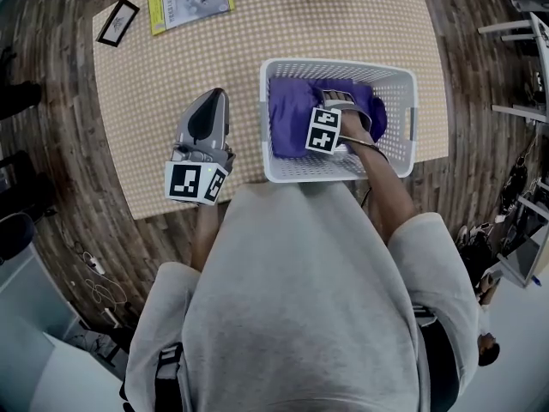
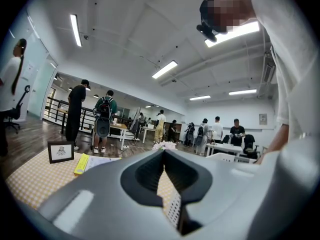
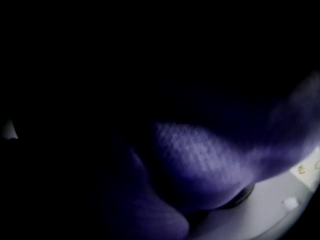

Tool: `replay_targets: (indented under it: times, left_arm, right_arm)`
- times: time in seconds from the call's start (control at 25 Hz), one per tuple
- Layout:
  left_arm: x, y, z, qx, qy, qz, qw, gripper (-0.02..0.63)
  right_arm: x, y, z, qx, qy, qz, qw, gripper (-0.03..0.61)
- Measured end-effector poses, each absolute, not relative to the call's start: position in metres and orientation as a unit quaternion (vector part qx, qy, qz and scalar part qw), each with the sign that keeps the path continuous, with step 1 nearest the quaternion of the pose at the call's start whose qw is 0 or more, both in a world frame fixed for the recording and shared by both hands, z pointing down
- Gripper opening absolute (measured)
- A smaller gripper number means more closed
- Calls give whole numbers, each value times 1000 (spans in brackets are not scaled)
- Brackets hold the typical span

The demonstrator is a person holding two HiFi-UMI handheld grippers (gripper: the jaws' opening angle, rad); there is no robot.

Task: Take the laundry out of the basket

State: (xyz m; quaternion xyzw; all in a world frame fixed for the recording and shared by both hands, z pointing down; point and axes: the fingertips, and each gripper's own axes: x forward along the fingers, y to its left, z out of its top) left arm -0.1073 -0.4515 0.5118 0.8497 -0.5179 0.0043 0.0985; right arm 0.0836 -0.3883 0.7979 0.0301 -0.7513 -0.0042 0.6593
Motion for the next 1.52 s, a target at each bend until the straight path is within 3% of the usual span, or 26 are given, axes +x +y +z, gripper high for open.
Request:
replay_targets:
  times: [0.08, 0.2, 0.36, 0.6, 0.96, 1.24, 1.52]
  left_arm:
    - [-106, -451, 511, 850, -517, 1, 100, 11]
    - [-106, -447, 508, 849, -518, -5, 102, 11]
    - [-106, -446, 505, 849, -518, -15, 102, 10]
    - [-105, -443, 501, 850, -518, -20, 97, 10]
    - [-107, -439, 491, 848, -521, -34, 91, 10]
    - [-100, -441, 486, 851, -517, -36, 86, 11]
    - [-85, -434, 479, 857, -509, -29, 77, 11]
  right_arm:
    - [82, -387, 793, 34, -757, -13, 652, 544]
    - [78, -385, 780, 60, -776, -21, 627, 361]
    - [78, -387, 777, 92, -787, -12, 610, 306]
    - [73, -398, 767, 124, -815, 45, 564, 282]
    - [71, -407, 699, 147, -901, 268, 309, 253]
    - [80, -432, 609, 225, -921, 311, 65, 255]
    - [96, -441, 589, 263, -913, 312, 10, 255]
